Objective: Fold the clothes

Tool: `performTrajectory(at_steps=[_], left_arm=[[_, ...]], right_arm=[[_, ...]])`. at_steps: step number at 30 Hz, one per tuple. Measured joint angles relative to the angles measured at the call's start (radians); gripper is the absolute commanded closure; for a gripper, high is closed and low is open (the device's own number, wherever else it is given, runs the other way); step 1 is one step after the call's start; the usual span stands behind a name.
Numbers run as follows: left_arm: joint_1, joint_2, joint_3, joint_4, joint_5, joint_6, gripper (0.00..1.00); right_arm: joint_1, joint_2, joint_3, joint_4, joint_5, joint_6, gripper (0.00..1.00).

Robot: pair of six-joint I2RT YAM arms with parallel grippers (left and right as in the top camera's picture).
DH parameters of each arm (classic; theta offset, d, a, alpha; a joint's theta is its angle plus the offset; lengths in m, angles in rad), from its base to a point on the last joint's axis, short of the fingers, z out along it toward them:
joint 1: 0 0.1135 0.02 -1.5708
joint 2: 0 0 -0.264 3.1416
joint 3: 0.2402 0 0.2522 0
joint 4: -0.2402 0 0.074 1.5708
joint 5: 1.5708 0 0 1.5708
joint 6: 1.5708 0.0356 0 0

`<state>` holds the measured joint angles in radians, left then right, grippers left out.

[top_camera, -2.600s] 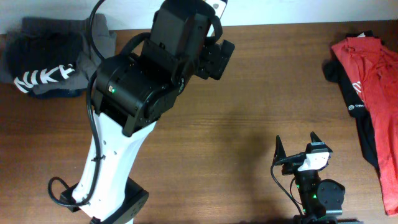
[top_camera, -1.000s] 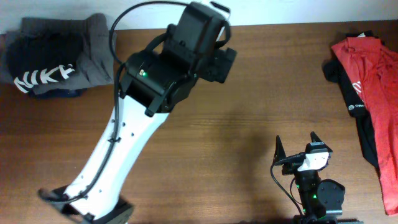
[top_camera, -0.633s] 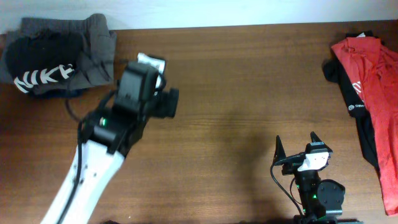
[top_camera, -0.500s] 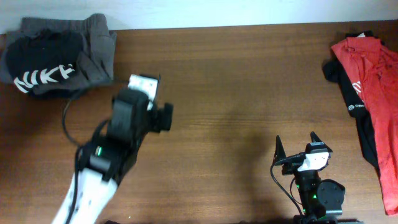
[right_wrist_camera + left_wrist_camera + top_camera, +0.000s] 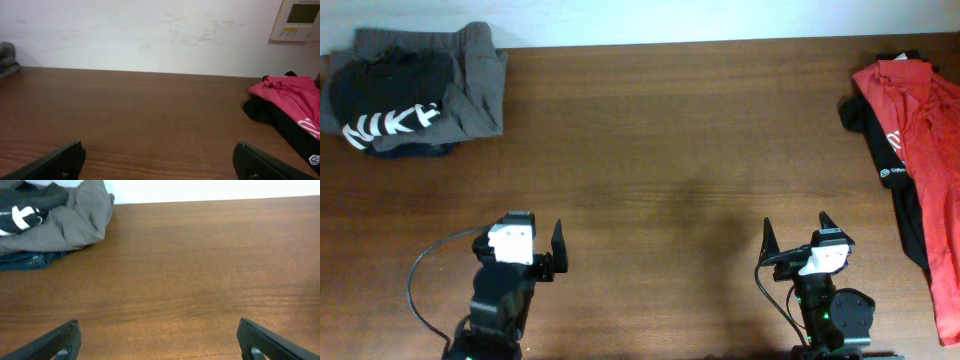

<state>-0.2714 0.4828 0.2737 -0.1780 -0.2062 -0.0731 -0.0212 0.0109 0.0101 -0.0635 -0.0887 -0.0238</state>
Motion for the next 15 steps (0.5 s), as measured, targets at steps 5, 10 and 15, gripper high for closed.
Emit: performTrajectory(at_steps=[5, 10, 15], left_arm=[[0.0, -0.113, -0.145, 0.159, -0.004, 0.02, 0.01], [0.017, -0.188, -0.215, 0.196, -0.011, 0.032, 0.01], [0.061, -0.251, -0.218, 0.185, -0.011, 0.032, 0.01]], right_arm=[[0.0, 0.0, 0.0, 0.0, 0.0, 0.0, 0.01], [0.0, 0.0, 0.0, 0.0, 0.0, 0.0, 0.01], [0.0, 0.0, 0.0, 0.0, 0.0, 0.0, 0.02]])
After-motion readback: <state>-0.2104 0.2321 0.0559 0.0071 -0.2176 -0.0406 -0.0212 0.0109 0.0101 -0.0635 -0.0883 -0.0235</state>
